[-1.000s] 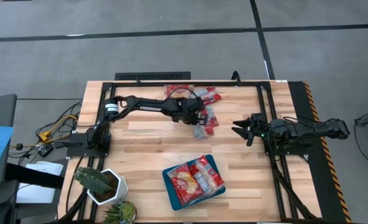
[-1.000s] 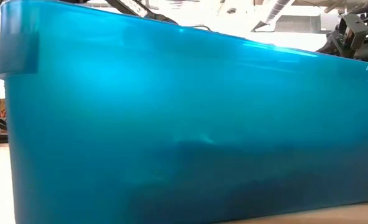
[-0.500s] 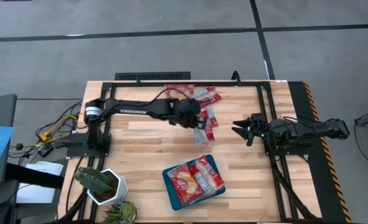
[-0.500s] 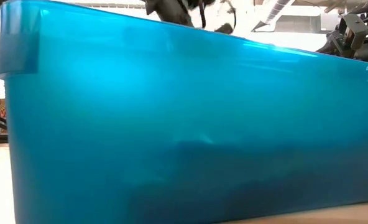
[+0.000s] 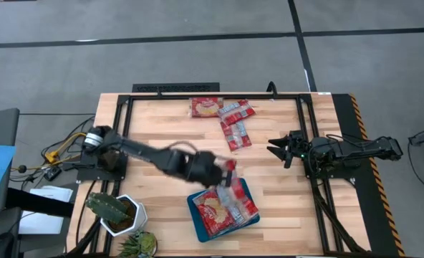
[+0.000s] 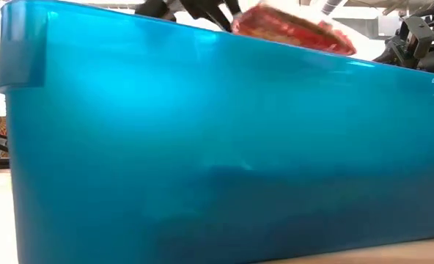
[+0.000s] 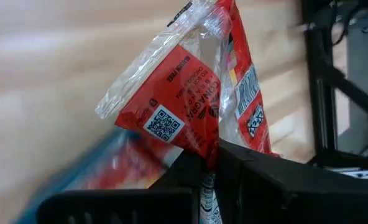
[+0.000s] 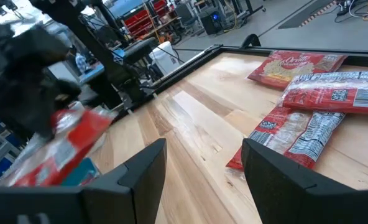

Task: Sort popcorn bags into baskets
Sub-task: Put the popcorn bag into the blue bin

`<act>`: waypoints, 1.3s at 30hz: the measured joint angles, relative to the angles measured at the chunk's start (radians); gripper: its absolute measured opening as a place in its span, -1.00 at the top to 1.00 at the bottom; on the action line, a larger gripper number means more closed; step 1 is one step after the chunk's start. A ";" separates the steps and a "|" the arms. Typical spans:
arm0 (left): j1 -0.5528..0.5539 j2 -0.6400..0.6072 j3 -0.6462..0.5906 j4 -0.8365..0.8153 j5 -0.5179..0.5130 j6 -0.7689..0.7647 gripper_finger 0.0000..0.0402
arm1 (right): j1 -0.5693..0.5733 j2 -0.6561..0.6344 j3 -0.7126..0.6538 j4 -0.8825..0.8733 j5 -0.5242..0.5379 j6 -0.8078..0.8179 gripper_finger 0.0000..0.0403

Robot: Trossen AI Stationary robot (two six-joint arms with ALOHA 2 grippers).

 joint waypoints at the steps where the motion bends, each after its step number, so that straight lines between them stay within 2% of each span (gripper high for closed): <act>1: -0.027 0.003 0.000 -0.017 -0.015 -0.038 1.00 | 0.000 0.000 0.000 0.000 0.000 0.000 -0.16; 9: -0.185 0.012 -0.001 -0.120 -0.171 -0.315 1.00 | 0.000 0.000 0.000 0.000 0.000 0.000 -0.16; 23: -0.264 0.106 -0.001 -0.061 -0.128 -0.380 0.97 | 0.000 0.015 0.000 -0.001 0.000 0.000 -0.16; 29: -0.262 0.118 -0.001 -0.128 -0.117 -0.432 0.83 | 0.000 0.014 0.000 0.000 0.000 0.000 -0.16; 33: -0.255 0.129 0.000 -0.097 -0.085 -0.423 0.70 | 0.000 0.014 0.000 0.000 0.000 -0.001 -0.16; 39: -0.243 0.137 -0.001 -0.047 -0.030 -0.358 0.35 | 0.000 0.014 0.000 0.000 0.000 -0.009 -0.16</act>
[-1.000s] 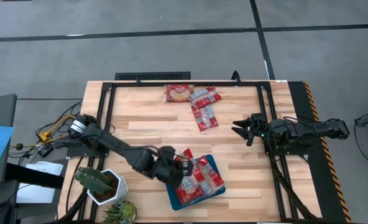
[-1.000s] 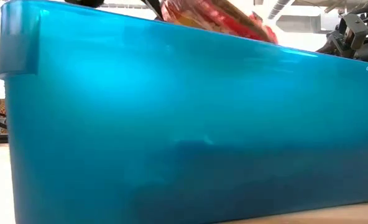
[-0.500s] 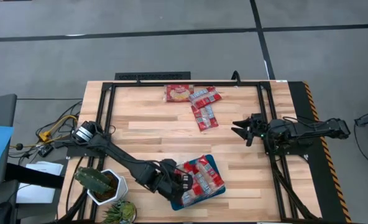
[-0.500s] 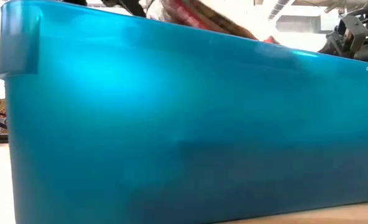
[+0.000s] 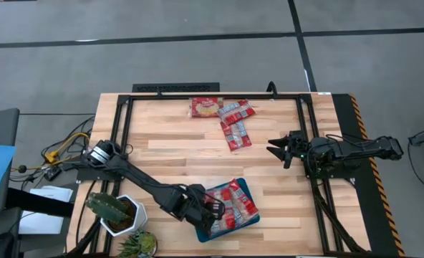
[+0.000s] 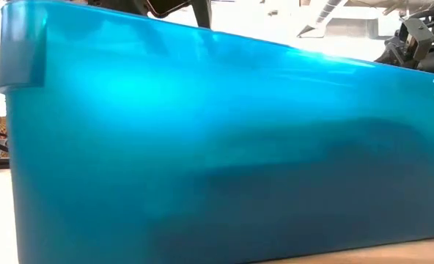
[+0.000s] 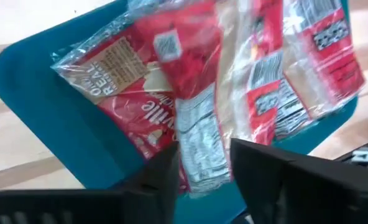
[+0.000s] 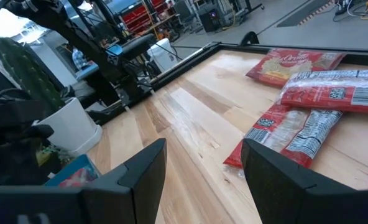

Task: Sort popcorn bags into baskets
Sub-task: Put the popcorn bag into the blue bin, then adjust the popcorn bags on the blue bin

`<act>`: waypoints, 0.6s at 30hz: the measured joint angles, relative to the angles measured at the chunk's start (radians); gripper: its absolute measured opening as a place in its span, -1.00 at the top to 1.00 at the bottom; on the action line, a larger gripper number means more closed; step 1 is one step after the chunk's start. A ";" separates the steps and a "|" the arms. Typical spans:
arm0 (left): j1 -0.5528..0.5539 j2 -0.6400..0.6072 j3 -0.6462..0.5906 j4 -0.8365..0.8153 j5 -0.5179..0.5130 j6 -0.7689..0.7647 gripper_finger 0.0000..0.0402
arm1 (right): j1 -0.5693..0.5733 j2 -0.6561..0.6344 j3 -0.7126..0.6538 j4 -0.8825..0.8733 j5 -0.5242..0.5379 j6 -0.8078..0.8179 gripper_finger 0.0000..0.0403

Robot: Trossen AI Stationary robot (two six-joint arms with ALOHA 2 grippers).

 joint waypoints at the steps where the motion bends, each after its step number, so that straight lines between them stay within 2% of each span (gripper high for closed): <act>1: 0.004 0.000 0.000 -0.001 0.011 0.010 0.28 | 0.000 0.000 0.000 0.000 0.000 0.000 -0.16; 6: 0.025 -0.013 0.000 -0.040 0.079 0.033 -0.06 | 0.000 0.000 0.000 0.000 0.000 -0.003 -0.16; 10: 0.046 -0.046 0.000 0.036 0.065 0.116 -0.16 | 0.000 0.000 0.000 0.000 0.000 -0.003 -0.16; 14: 0.075 -0.077 0.002 0.178 -0.046 0.305 -0.06 | 0.000 0.000 0.000 0.000 0.000 -0.003 -0.16; 18: 0.121 -0.064 0.002 0.237 -0.066 0.466 0.21 | 0.000 0.000 0.000 0.000 0.000 -0.002 -0.16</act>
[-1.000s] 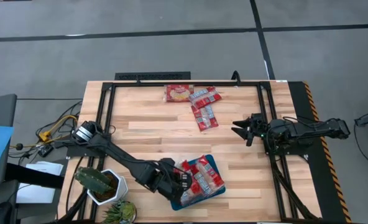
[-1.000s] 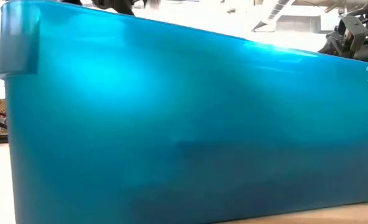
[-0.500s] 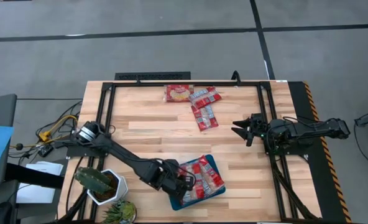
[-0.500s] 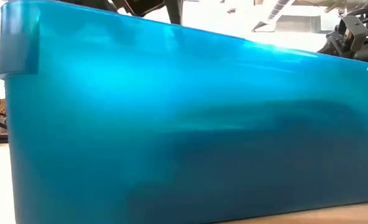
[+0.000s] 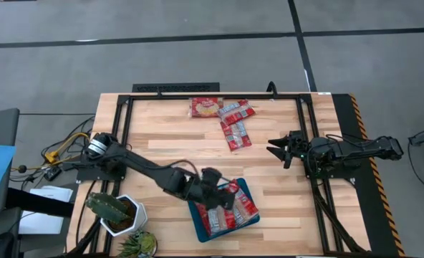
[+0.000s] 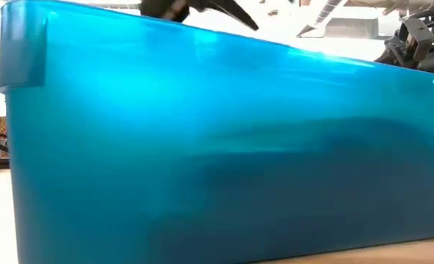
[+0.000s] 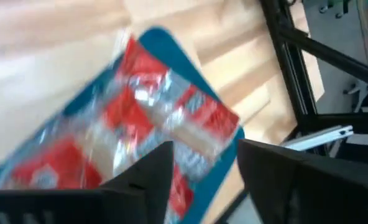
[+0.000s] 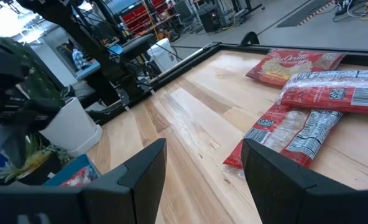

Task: Sort popcorn bags into baskets
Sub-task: Adjust the popcorn bags on the blue bin

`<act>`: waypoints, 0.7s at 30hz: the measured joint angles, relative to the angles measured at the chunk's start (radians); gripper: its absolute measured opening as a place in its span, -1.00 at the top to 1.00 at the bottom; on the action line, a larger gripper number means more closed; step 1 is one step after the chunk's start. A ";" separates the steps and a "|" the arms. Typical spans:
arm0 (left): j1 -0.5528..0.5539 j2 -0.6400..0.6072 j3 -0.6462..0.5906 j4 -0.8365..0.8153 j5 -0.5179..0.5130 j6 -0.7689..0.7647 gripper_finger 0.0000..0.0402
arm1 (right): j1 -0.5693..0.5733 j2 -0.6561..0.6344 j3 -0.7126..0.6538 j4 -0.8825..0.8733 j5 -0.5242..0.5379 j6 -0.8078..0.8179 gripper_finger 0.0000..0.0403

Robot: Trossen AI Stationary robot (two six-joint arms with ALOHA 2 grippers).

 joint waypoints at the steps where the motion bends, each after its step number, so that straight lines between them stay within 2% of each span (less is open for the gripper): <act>1: 0.012 0.008 0.000 0.006 0.001 0.031 0.30 | 0.000 0.000 0.000 0.000 0.000 0.000 -0.16; 7: 0.081 0.029 -0.001 0.018 0.056 0.231 0.92 | 0.000 0.000 0.000 0.000 0.000 0.000 -0.16; 12: 0.095 0.053 0.001 0.060 0.126 0.317 0.98 | 0.000 0.000 0.000 0.000 0.000 0.001 -0.16; 18: 0.086 0.113 -0.002 0.060 0.202 0.333 1.00 | 0.000 0.004 0.000 0.000 0.000 0.003 -0.16; 21: 0.080 0.116 -0.002 -0.005 0.194 0.340 1.00 | 0.000 0.012 0.000 0.001 0.000 0.003 -0.16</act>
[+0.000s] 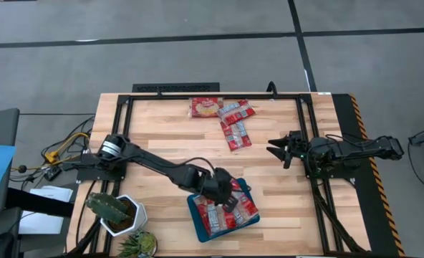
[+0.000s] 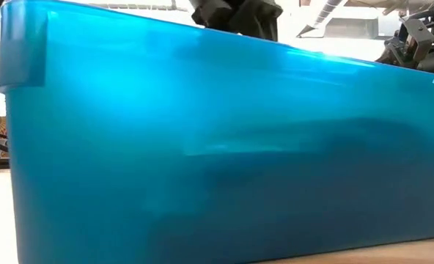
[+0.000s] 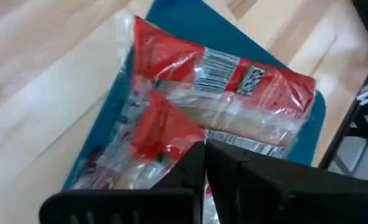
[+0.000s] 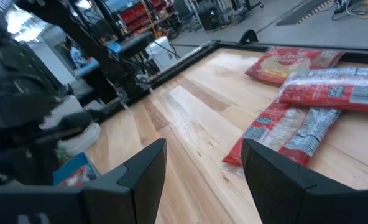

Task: Sort popcorn bags into baskets
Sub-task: Adjust the popcorn bags on the blue bin

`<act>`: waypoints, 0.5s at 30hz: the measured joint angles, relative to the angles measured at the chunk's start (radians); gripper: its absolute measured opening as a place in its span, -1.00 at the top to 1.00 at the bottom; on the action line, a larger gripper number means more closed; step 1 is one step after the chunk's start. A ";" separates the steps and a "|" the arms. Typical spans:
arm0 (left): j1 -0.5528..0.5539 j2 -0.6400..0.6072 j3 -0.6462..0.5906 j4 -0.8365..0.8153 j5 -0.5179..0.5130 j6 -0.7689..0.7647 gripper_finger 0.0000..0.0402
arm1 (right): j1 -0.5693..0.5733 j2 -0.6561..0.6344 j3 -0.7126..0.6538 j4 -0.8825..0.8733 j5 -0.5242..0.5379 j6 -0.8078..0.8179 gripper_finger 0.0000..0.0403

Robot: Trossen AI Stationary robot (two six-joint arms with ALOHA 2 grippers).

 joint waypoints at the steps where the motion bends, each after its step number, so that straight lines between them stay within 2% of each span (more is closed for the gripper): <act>1: -0.001 -0.001 0.001 -0.024 -0.012 -0.002 1.00 | 0.000 0.002 0.000 -0.001 0.000 0.000 -0.16; 4: -0.004 -0.004 0.000 -0.143 -0.016 -0.026 1.00 | 0.000 0.007 0.000 0.000 0.000 0.000 -0.16; 15: -0.043 0.024 0.001 -0.210 0.029 -0.091 1.00 | 0.000 0.007 0.000 -0.001 0.000 -0.001 -0.16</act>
